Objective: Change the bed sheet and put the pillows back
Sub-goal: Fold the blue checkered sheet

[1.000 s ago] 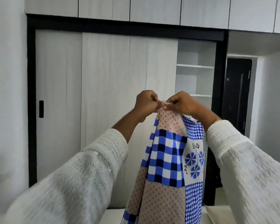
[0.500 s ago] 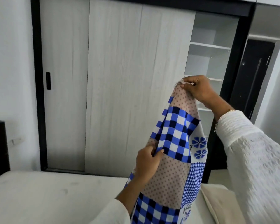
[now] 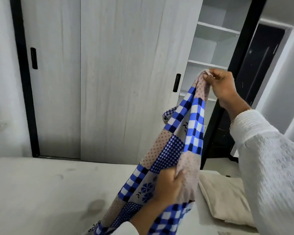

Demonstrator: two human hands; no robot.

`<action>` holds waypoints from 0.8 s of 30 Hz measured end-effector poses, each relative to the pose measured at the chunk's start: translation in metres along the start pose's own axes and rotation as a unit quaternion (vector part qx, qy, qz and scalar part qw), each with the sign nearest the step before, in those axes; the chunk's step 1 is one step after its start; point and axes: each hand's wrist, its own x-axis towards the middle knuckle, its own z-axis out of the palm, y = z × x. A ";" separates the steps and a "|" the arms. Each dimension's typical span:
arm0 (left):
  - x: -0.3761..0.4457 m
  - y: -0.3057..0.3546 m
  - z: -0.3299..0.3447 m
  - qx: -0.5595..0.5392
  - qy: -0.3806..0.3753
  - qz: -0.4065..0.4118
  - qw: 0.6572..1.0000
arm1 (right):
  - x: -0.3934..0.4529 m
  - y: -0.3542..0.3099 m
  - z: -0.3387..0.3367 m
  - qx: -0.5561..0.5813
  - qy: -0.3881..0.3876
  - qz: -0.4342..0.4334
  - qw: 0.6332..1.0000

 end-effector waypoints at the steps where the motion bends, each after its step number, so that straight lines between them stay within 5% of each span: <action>1: 0.005 -0.006 -0.008 0.036 0.060 0.039 0.997 | 0.000 -0.001 -0.004 0.012 0.006 0.005 1.000; 3: 0.018 -0.015 -0.029 0.123 0.204 0.138 0.961 | -0.001 -0.004 -0.011 0.048 0.010 0.015 0.999; 5: 0.037 -0.022 -0.044 0.167 0.265 0.183 0.932 | -0.001 -0.006 -0.015 0.071 0.006 0.020 0.997; 7: 0.057 -0.025 -0.059 0.101 0.196 0.140 0.965 | -0.001 -0.008 -0.015 0.078 0.001 0.017 0.997; 9: 0.073 -0.030 -0.069 0.007 0.049 0.070 0.996 | -0.001 -0.008 -0.014 0.086 0.004 0.014 0.996; 12: 0.089 -0.032 -0.078 -0.084 -0.113 -0.043 0.989 | -0.002 -0.009 -0.012 0.098 0.017 0.009 0.995; 17: 0.088 -0.039 -0.078 0.013 -0.257 -0.134 0.957 | 0.004 0.004 -0.019 0.070 0.033 0.016 0.997; 20: 0.075 -0.058 -0.060 0.147 -0.100 -0.024 0.984 | 0.006 0.016 -0.024 0.036 0.038 0.025 0.998; 22: 0.055 -0.071 -0.045 0.256 0.029 0.099 0.961 | 0.007 0.025 -0.028 0.024 0.056 0.034 0.998; 24: 0.026 -0.072 -0.026 0.299 0.069 0.191 0.932 | 0.007 0.034 -0.031 0.013 0.071 0.044 0.996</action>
